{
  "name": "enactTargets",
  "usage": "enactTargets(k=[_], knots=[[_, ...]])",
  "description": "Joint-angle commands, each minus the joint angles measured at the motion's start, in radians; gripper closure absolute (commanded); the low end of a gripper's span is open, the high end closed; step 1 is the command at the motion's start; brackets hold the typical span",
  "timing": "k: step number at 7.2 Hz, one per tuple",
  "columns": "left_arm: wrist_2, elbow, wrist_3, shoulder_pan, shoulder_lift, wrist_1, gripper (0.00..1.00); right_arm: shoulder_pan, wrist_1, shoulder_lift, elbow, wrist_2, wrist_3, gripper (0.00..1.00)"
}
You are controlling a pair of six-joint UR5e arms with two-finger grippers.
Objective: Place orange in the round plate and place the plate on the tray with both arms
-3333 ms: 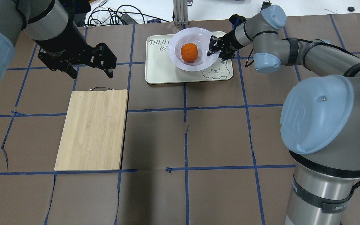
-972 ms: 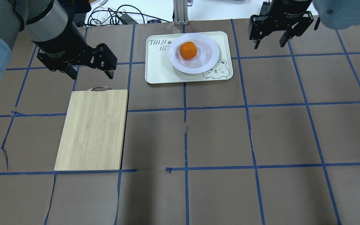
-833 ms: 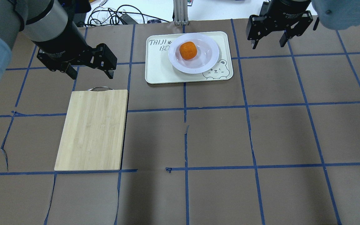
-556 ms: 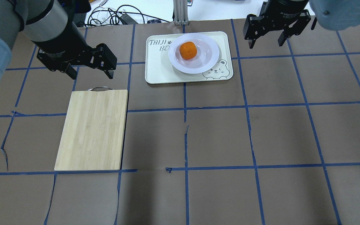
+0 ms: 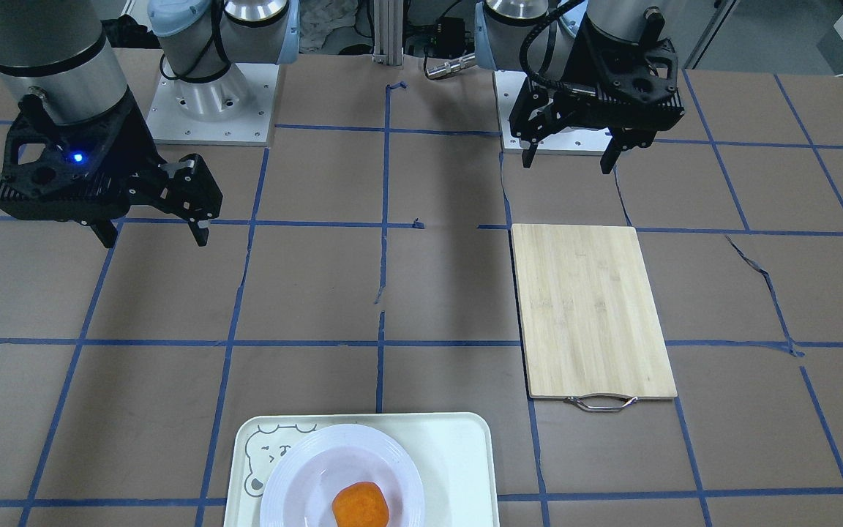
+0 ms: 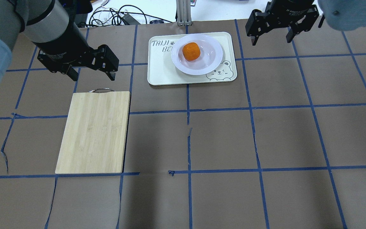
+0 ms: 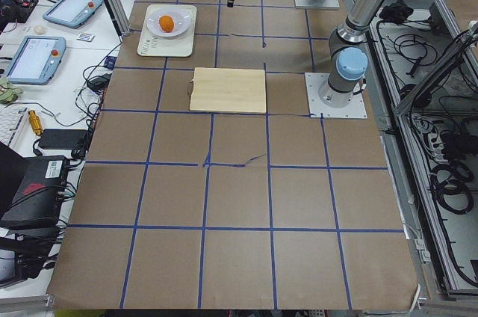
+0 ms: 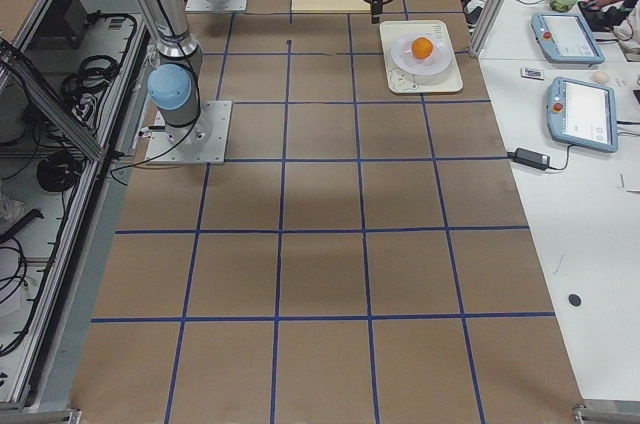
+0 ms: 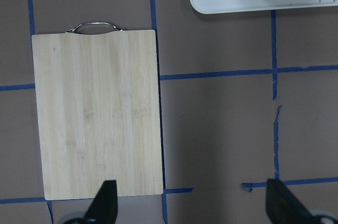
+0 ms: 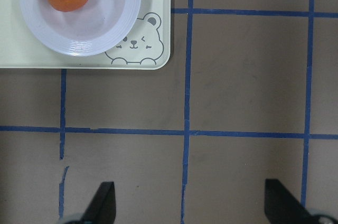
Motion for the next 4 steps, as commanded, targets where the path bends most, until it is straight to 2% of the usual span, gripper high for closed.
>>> enactTargets(k=[1,4], knots=[[0.0,0.0,0.0,0.0,0.0,0.001,0.0,0.0,0.001,-0.006,0.001,0.009,0.002,0.0],[0.0,0.0,0.0,0.002,0.0,0.0,0.0,-0.001,0.009,-0.009,0.003,-0.002,0.003,0.0]])
